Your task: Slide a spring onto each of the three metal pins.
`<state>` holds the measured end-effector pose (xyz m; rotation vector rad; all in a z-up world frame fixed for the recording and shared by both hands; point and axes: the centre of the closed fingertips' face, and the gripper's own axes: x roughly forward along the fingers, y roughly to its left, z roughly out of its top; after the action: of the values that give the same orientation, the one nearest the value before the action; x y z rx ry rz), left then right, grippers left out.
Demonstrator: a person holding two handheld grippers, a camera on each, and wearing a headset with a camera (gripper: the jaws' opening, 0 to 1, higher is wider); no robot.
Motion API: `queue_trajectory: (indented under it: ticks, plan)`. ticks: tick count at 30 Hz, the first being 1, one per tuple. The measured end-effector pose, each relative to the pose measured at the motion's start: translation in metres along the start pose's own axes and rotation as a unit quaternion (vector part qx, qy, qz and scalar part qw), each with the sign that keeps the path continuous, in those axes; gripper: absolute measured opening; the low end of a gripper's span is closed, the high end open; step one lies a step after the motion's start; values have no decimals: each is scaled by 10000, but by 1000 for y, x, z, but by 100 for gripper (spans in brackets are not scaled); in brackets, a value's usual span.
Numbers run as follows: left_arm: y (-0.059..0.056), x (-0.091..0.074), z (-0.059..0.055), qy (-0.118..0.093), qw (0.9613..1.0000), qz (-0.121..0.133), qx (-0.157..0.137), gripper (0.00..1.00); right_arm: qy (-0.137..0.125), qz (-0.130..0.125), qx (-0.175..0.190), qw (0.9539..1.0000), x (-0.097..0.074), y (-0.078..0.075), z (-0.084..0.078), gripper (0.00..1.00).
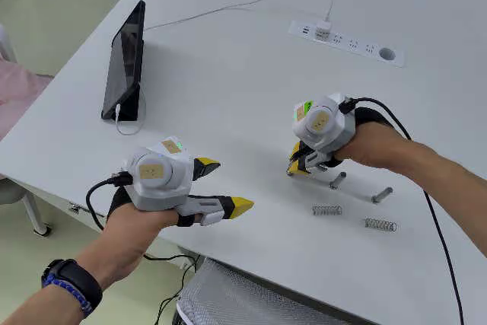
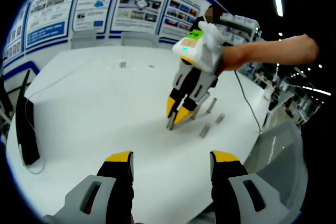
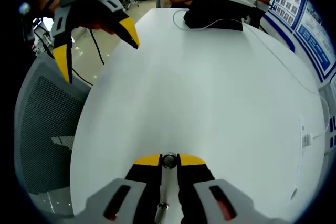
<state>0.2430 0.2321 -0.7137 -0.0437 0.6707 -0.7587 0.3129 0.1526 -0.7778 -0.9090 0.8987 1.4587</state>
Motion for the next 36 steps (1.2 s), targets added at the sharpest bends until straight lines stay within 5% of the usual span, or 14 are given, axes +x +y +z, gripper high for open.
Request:
queue_trajectory:
  ticks: [13,20,36]
  plan:
    - [0,1,1,-18,10000,-10,0,60,-9,-6,24,10000,1,-1,-2,14]
    - [0,1,2,-39,10000,-14,3,60,-60,131,112,9998,-2,6,-1,25]
    - [-7,2,5,-58,9999,-72,62,60,-382,-209,438,9981,-21,1,-1,36]
